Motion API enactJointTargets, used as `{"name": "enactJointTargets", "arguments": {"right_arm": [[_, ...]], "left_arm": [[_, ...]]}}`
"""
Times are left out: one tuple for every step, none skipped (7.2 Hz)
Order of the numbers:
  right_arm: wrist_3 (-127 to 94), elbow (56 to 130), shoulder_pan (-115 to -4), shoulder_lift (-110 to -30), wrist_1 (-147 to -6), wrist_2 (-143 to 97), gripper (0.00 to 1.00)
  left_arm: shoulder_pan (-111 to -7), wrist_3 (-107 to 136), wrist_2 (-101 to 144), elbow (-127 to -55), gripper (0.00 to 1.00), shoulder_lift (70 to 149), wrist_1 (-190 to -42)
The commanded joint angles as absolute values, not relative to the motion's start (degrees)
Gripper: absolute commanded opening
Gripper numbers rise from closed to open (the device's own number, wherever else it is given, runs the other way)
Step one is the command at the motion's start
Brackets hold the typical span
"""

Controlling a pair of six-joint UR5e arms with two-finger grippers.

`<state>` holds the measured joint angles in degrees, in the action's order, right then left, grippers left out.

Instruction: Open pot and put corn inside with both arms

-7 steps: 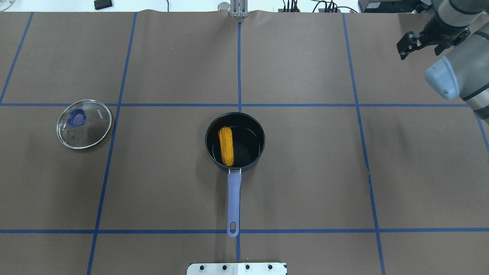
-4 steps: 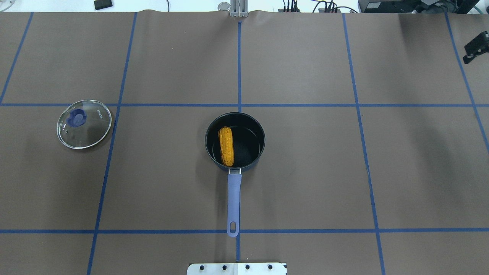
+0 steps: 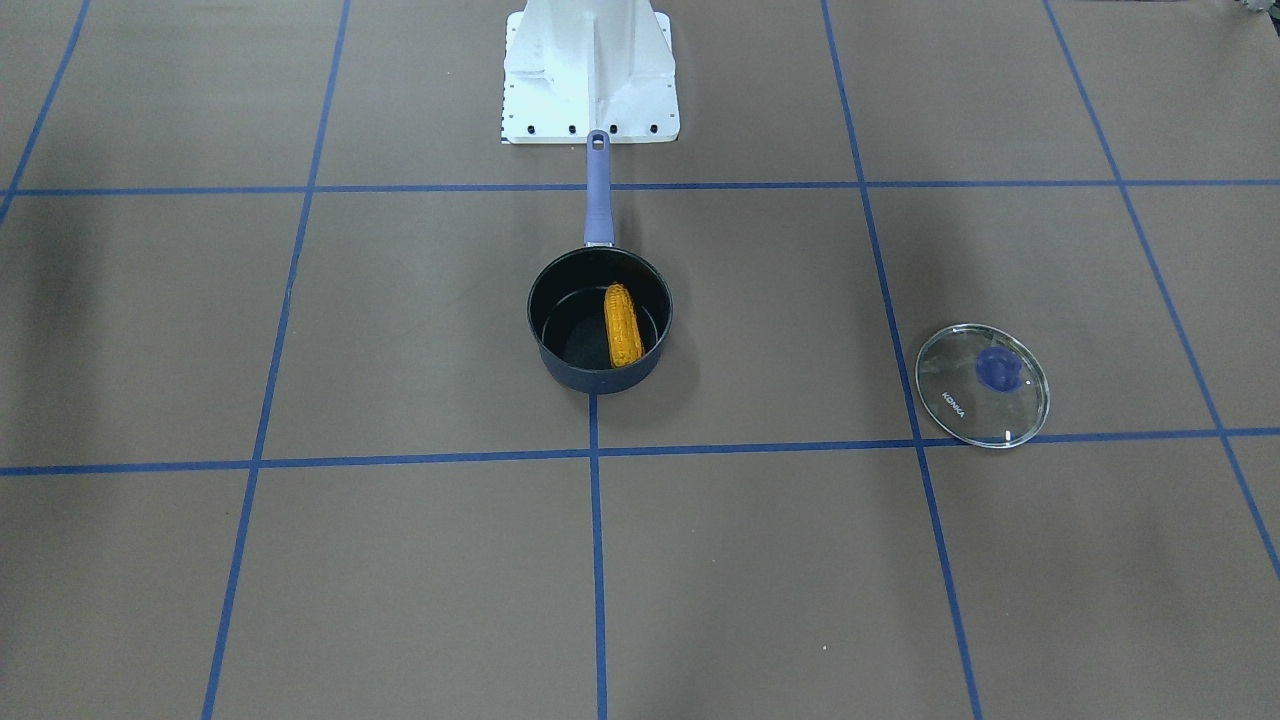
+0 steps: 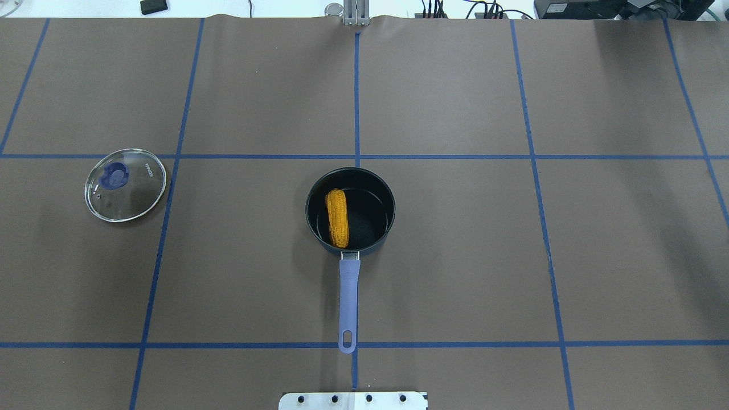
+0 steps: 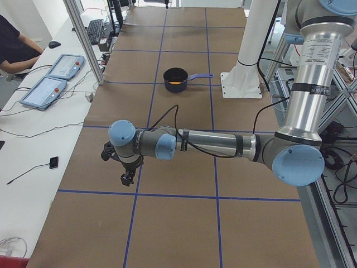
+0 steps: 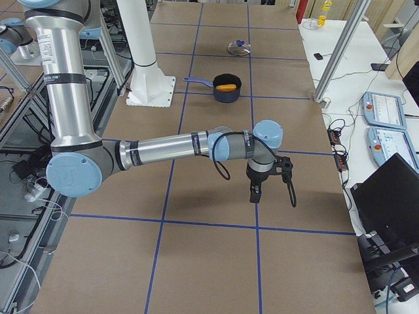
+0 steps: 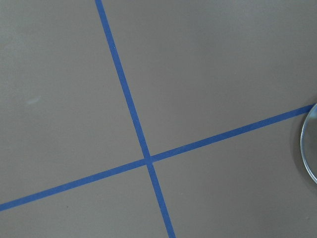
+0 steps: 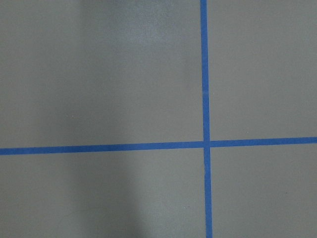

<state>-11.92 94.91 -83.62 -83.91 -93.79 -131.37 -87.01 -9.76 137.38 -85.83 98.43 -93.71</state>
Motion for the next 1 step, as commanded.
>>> {"name": "enactJointTargets", "arguments": {"right_arm": [[-12.0,95.4,-83.7,-84.1,-93.8,-131.4,1.0]], "left_arm": [[-87.0,-9.8,137.6,-85.9,0.99,98.3,-93.5]]}}
